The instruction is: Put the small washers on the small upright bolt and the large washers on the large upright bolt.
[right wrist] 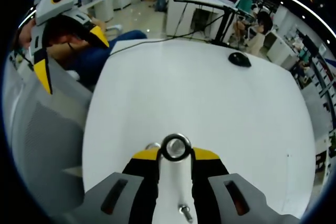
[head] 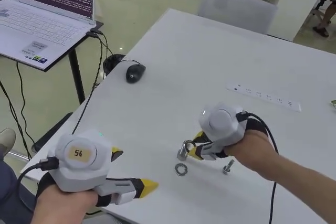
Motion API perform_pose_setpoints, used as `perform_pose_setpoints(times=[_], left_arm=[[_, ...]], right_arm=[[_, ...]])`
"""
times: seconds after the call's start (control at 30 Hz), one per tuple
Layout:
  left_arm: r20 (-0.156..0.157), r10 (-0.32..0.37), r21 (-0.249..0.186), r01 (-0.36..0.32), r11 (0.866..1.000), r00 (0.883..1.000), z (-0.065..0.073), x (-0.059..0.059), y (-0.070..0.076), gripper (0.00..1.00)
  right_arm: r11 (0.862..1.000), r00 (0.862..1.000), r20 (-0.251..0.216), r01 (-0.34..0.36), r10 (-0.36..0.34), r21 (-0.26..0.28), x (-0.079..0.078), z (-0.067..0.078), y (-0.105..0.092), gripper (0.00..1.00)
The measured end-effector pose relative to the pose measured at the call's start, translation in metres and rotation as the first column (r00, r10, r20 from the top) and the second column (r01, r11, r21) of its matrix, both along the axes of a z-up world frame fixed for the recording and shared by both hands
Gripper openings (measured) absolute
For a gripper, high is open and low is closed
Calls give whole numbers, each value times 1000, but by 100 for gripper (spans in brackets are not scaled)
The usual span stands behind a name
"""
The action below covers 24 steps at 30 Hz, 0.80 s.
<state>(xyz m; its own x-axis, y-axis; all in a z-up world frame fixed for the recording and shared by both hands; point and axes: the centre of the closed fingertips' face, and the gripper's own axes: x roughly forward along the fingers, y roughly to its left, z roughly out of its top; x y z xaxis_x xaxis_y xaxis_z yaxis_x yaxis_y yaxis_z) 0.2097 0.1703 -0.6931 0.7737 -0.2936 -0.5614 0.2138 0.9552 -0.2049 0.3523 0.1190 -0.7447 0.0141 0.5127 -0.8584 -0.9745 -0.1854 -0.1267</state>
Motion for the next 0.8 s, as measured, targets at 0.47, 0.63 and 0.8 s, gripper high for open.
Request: perform_pose_setpoints(times=[0.47,0.63,0.8], left_arm=[[0,13,0,-13,1000,1000,1,1,5,68],[-1,7,-1,-7,1000,1000,1,2,3,68],[-1,11,-2,-11,1000,1000,1,2,4,68]], right_arm=[[999,1000,-23,11,-12,-46,9,-13,6,23],[998,1000,-28,10,-12,-57,10,-18,8,23],[997,999,-33,14,-16,-70,9,-22,9,23]])
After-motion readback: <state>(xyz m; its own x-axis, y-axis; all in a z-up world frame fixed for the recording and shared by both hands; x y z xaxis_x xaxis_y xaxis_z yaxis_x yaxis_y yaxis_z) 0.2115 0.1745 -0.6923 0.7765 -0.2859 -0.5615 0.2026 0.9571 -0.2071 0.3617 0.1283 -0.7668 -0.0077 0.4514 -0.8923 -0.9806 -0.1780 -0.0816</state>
